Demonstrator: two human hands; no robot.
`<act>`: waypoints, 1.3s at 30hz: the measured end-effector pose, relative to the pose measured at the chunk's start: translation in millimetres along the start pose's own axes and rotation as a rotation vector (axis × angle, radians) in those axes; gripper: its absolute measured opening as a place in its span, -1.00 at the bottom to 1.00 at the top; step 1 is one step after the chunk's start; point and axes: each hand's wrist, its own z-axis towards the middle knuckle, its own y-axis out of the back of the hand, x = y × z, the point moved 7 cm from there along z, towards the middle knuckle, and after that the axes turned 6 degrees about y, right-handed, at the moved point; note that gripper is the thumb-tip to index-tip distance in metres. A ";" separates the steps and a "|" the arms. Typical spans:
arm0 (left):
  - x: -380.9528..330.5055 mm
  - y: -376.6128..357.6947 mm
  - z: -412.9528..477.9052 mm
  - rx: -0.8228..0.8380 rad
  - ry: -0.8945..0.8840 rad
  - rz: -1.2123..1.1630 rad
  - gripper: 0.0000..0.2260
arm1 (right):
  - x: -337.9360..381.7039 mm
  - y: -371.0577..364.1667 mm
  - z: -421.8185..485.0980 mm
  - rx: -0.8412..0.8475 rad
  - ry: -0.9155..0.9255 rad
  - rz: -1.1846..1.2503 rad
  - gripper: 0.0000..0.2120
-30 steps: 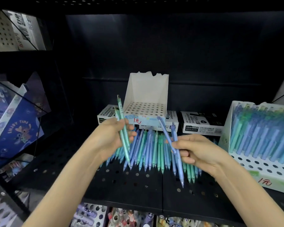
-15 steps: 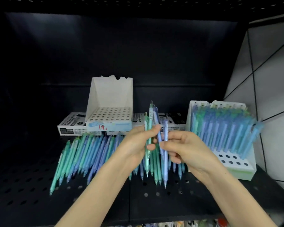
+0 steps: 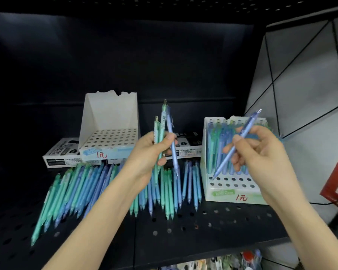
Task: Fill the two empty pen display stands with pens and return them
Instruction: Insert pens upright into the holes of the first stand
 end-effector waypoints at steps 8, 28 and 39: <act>12.7 -5.9 -3.5 0.018 -0.027 -0.001 -0.89 | -2.5 18.3 -4.1 -0.090 0.069 -0.141 -0.87; 21.1 -5.6 -14.5 0.045 -0.051 0.101 -0.84 | -22.8 -17.1 -3.9 0.083 0.172 -0.601 -0.78; 20.5 -6.5 -15.6 0.071 -0.061 0.109 -0.82 | -31.9 -28.0 -5.8 0.070 0.112 -0.909 -0.83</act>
